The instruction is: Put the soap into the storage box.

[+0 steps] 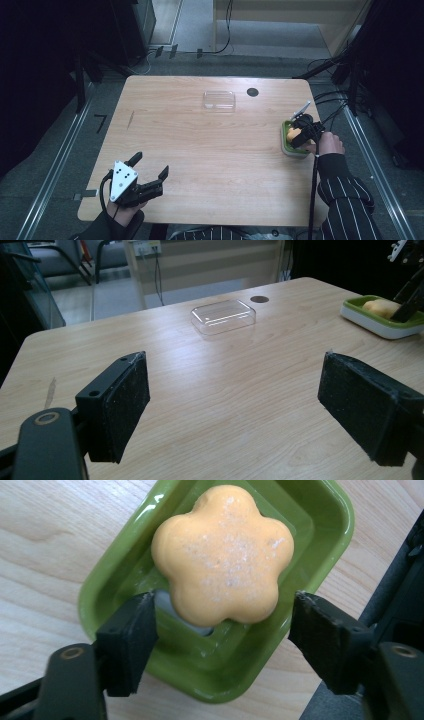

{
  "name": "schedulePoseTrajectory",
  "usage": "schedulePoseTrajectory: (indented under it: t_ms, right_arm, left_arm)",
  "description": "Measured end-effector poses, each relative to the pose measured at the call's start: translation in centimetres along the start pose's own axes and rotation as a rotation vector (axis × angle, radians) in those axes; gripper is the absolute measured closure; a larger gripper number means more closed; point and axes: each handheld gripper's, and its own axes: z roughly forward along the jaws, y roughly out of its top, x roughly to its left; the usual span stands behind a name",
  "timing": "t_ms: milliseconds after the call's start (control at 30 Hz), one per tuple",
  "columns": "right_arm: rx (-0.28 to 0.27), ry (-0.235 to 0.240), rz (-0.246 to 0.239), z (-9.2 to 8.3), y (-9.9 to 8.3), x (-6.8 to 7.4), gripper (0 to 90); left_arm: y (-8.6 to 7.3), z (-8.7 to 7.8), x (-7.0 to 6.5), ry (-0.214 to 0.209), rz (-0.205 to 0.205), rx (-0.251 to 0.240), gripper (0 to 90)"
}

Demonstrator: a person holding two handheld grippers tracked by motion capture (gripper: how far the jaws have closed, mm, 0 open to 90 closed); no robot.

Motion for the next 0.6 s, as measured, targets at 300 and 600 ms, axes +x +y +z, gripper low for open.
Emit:
schedulePoseTrajectory:
  t_ms: [300,600]
  right_arm:
    - [-0.018,0.046,0.012,-2.2,-1.1,1.2,13.9]
    - [-0.015,0.080,-0.042,-3.6,-1.9,3.7,5.5]
  left_arm:
    - [0.0,0.0,0.0,-0.002,0.001,-0.002,13.7]
    - [0.0,0.1,0.0,-0.004,0.001,-0.001,13.7]
